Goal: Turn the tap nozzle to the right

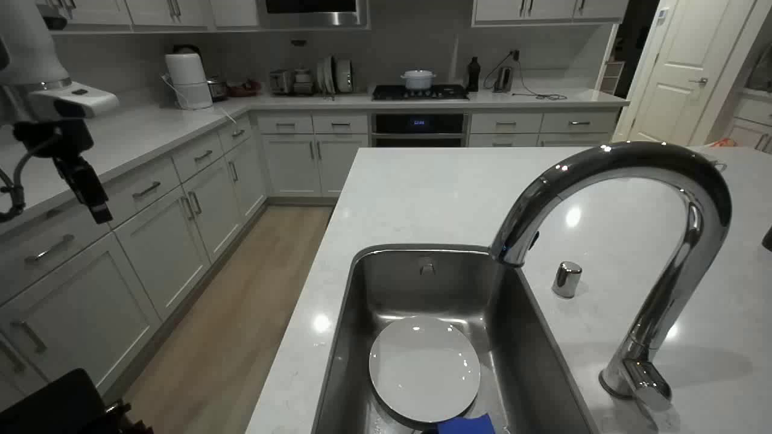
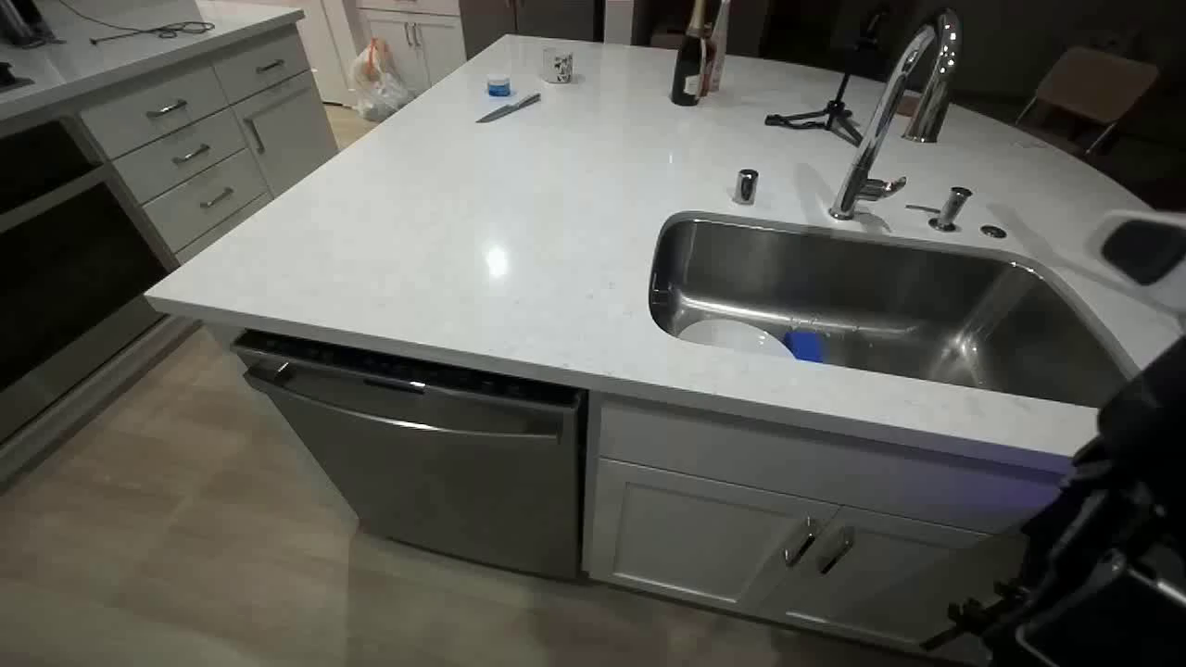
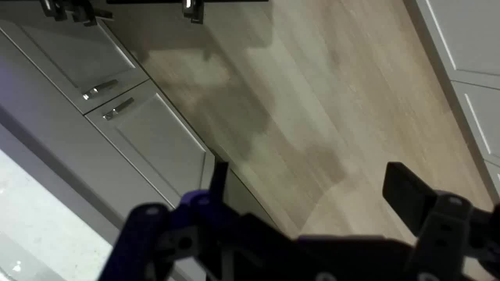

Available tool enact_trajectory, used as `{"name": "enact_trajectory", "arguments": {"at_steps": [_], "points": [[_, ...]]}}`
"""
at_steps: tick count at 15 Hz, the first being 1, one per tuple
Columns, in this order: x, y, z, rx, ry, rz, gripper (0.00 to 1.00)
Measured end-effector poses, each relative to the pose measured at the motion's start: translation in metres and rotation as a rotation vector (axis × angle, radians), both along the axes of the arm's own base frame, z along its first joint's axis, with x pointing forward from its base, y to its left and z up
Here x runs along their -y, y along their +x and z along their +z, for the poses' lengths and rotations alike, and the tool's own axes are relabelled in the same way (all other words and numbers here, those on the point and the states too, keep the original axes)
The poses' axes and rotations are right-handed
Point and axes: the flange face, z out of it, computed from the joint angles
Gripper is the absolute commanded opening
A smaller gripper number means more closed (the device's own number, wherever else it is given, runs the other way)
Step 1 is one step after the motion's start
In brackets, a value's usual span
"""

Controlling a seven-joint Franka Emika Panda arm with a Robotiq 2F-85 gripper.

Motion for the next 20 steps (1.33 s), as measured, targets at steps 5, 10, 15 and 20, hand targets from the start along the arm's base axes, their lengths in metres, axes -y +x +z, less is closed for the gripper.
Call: {"name": "enact_trajectory", "arguments": {"at_steps": [5, 10, 15, 20], "points": [[0.001, 0.003, -0.003, -0.002, -0.004, -0.002, 1.0], [0.007, 0.042, -0.025, 0.017, -0.02, -0.032, 1.0], [0.019, 0.104, -0.051, 0.071, -0.079, -0.134, 1.0], [0.036, 0.167, -0.053, 0.122, -0.133, -0.263, 1.0]]}}
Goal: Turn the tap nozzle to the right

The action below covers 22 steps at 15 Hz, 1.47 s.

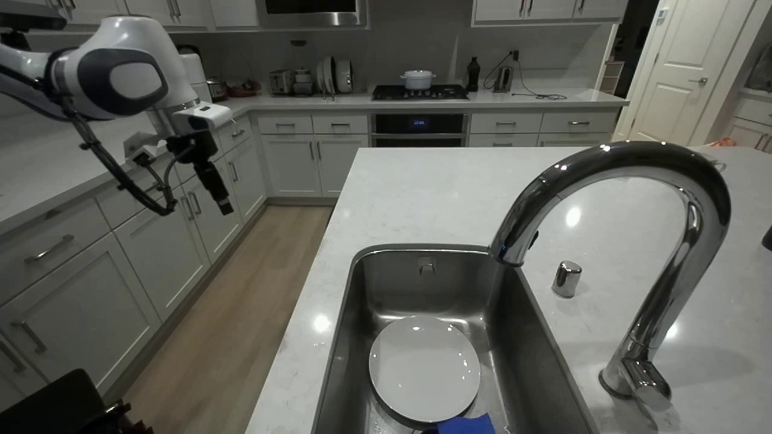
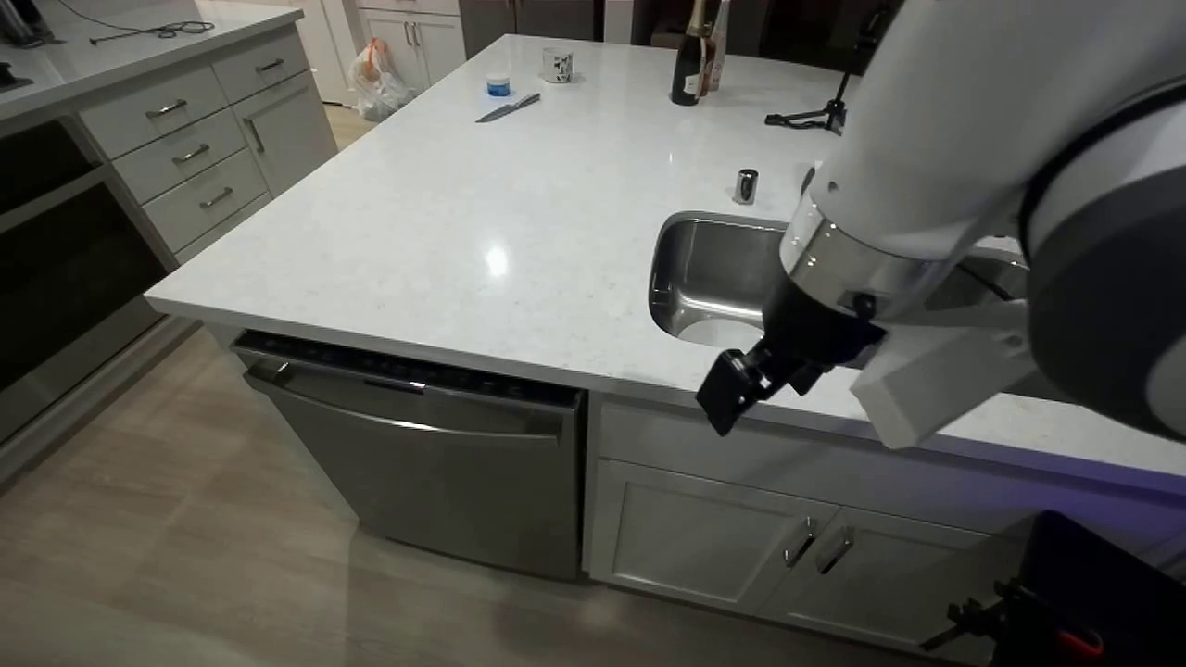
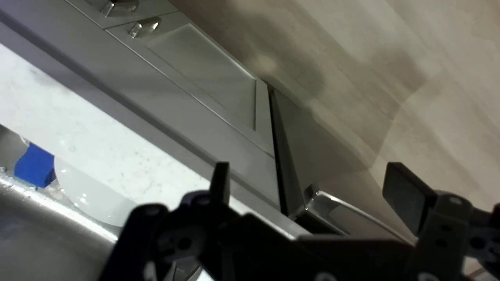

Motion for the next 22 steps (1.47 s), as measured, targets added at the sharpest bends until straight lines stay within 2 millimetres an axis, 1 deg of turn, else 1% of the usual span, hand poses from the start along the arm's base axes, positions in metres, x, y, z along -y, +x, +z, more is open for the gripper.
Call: {"name": "enact_trajectory", "arguments": {"at_steps": [7, 11, 13, 15, 17, 19, 22], "points": [[0.045, 0.085, 0.009, 0.076, -0.027, -0.189, 1.0], [0.074, 0.127, 0.016, 0.131, -0.037, -0.339, 1.0], [0.091, 0.144, 0.022, 0.165, -0.046, -0.41, 1.0], [0.11, 0.156, 0.032, 0.214, -0.082, -0.468, 1.0], [0.128, 0.163, 0.042, 0.259, -0.13, -0.508, 1.0], [0.146, 0.166, 0.05, 0.297, -0.182, -0.54, 1.0], [0.172, 0.166, 0.055, 0.332, -0.247, -0.579, 1.0]]}}
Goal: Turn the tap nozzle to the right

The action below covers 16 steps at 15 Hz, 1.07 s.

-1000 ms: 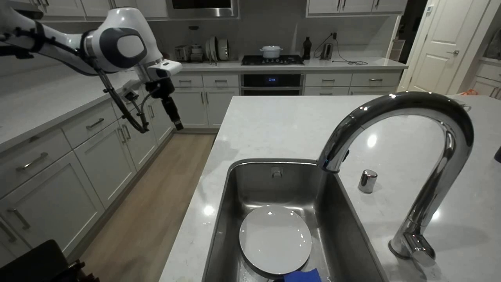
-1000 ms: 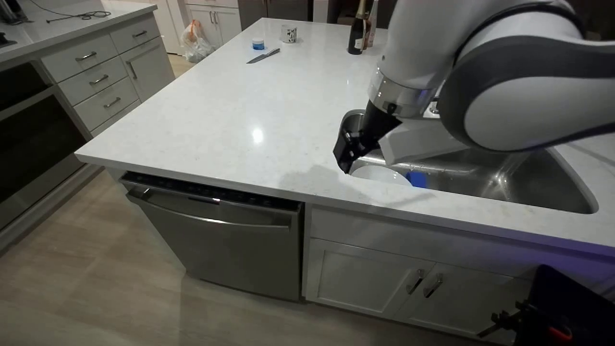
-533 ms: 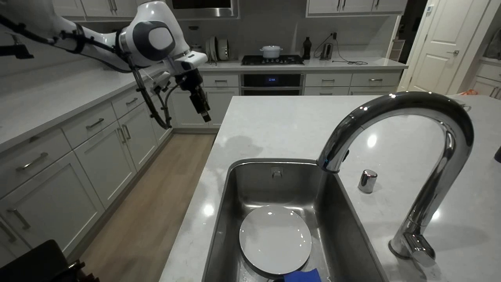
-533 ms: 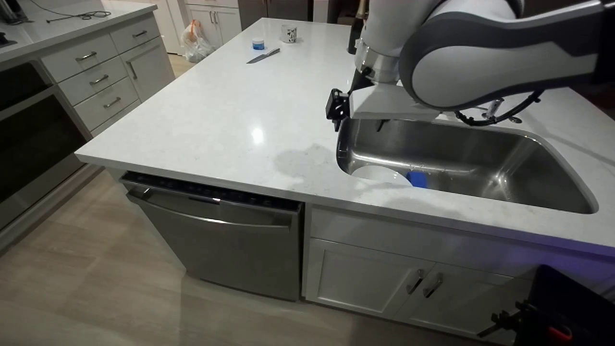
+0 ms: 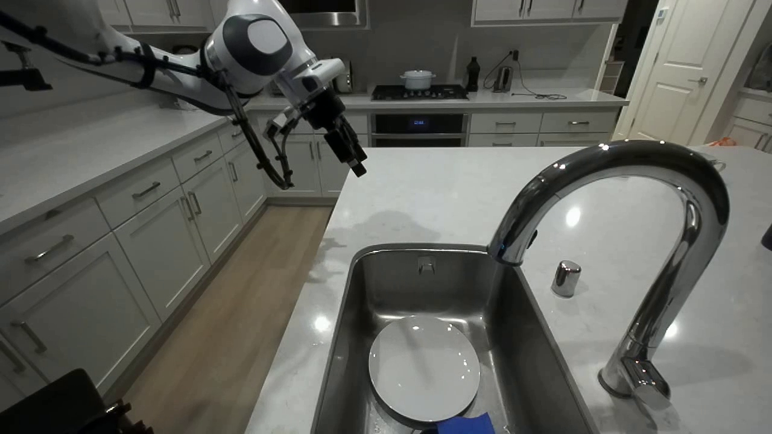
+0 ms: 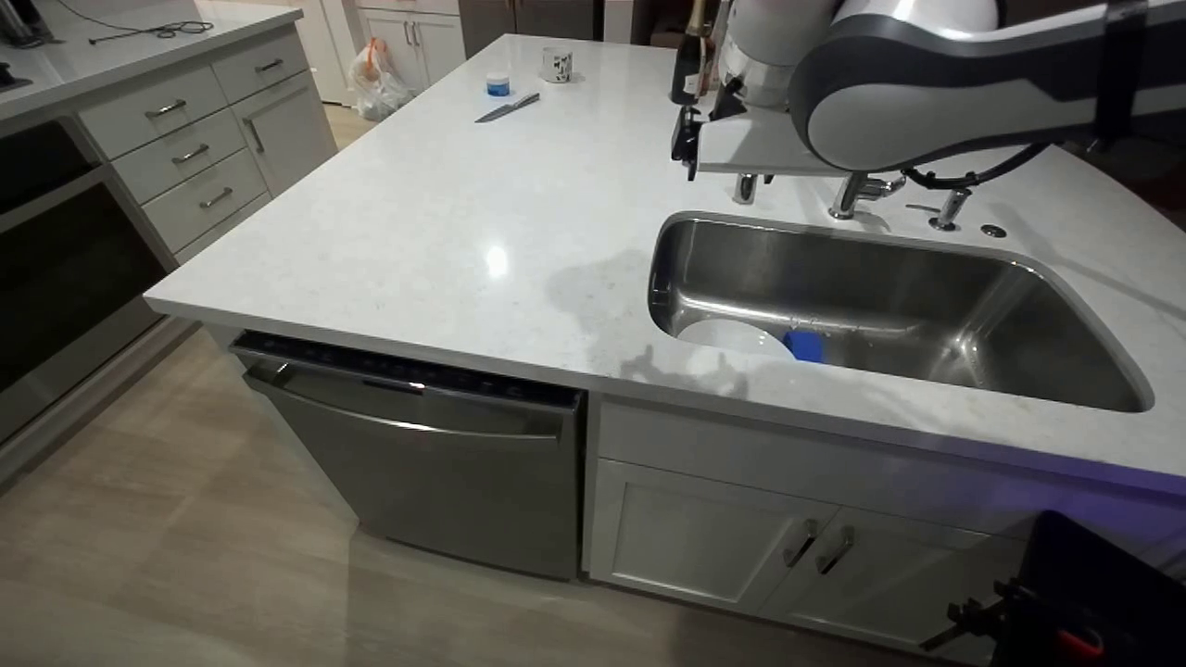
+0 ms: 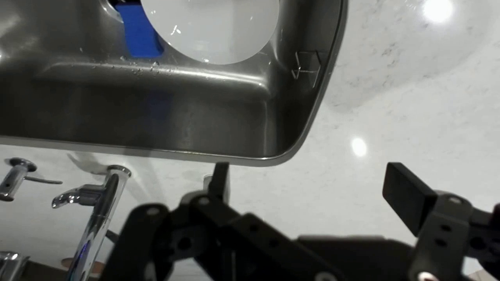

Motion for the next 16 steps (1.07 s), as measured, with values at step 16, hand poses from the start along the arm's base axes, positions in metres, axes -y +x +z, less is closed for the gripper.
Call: {"name": "enact_trajectory", "arguments": {"at_steps": [16], "points": [[0.124, -0.019, 0.013, -0.003, -0.282, -0.083, 1.0]]}}
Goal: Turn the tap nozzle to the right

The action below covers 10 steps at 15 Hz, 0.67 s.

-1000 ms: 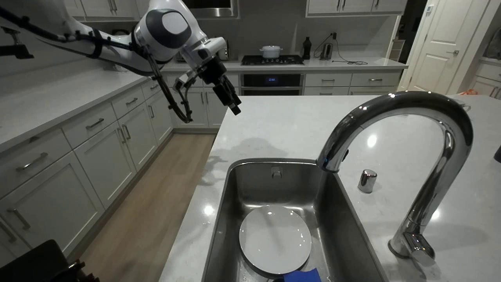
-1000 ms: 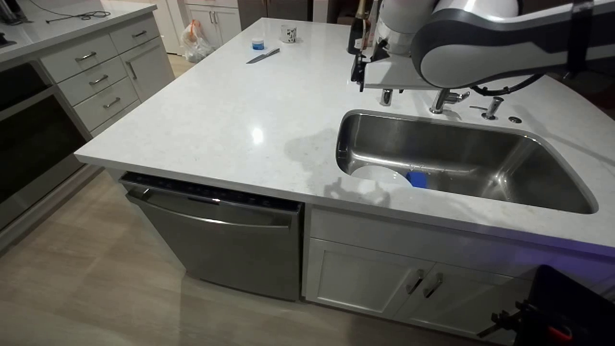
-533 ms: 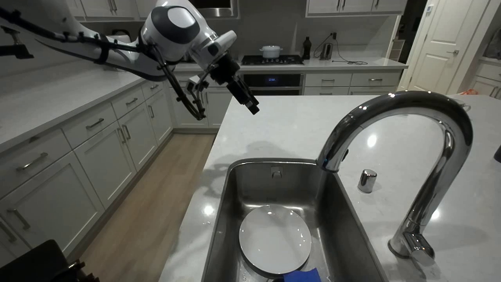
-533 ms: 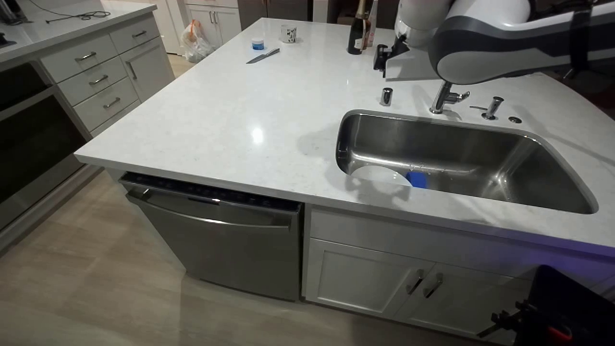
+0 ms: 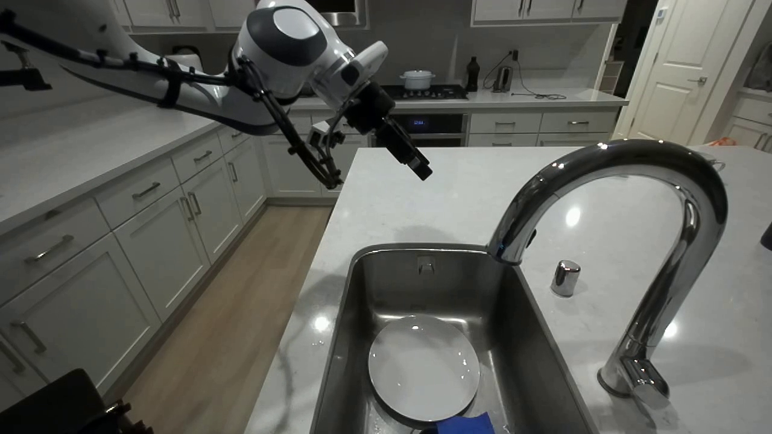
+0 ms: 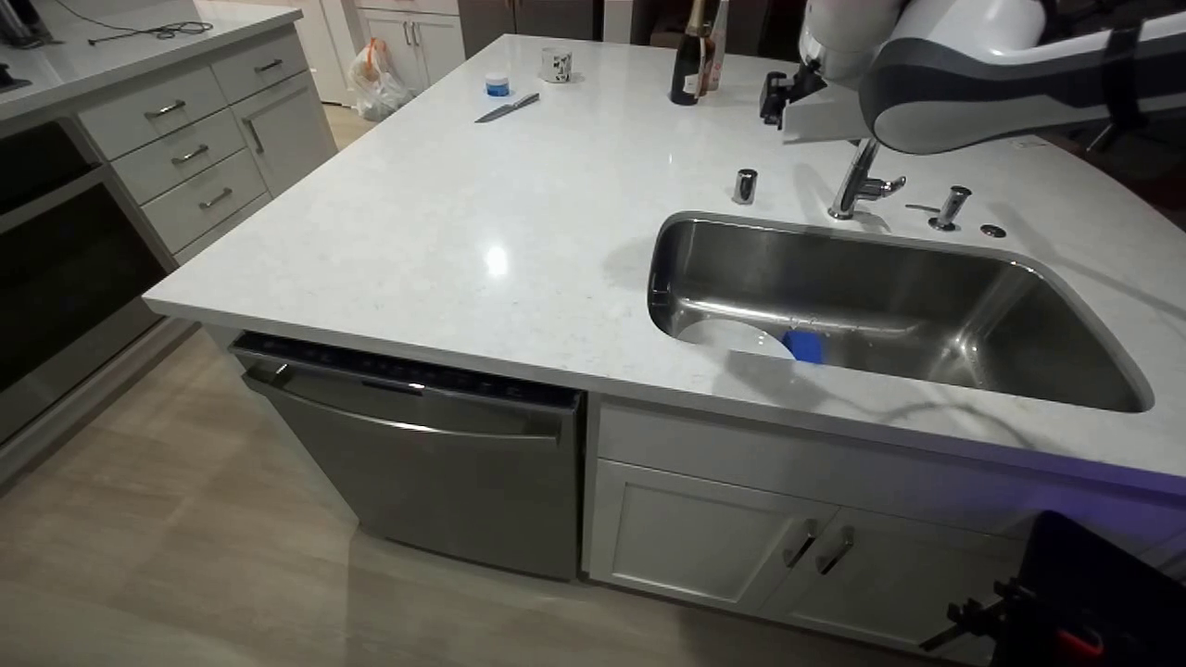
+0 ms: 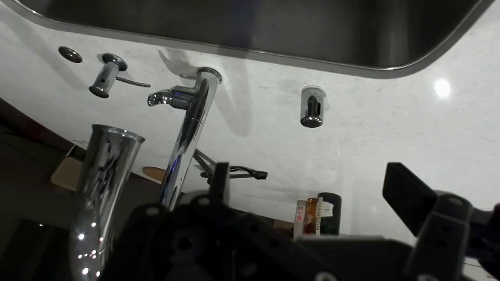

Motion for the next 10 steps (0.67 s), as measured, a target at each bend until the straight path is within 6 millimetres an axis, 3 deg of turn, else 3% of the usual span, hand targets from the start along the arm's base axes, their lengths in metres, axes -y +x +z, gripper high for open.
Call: {"name": "enact_trajectory", "arguments": {"at_steps": [10], "points": [[0.081, -0.012, -0.012, 0.043, -0.019, -0.046, 1.0]]}}
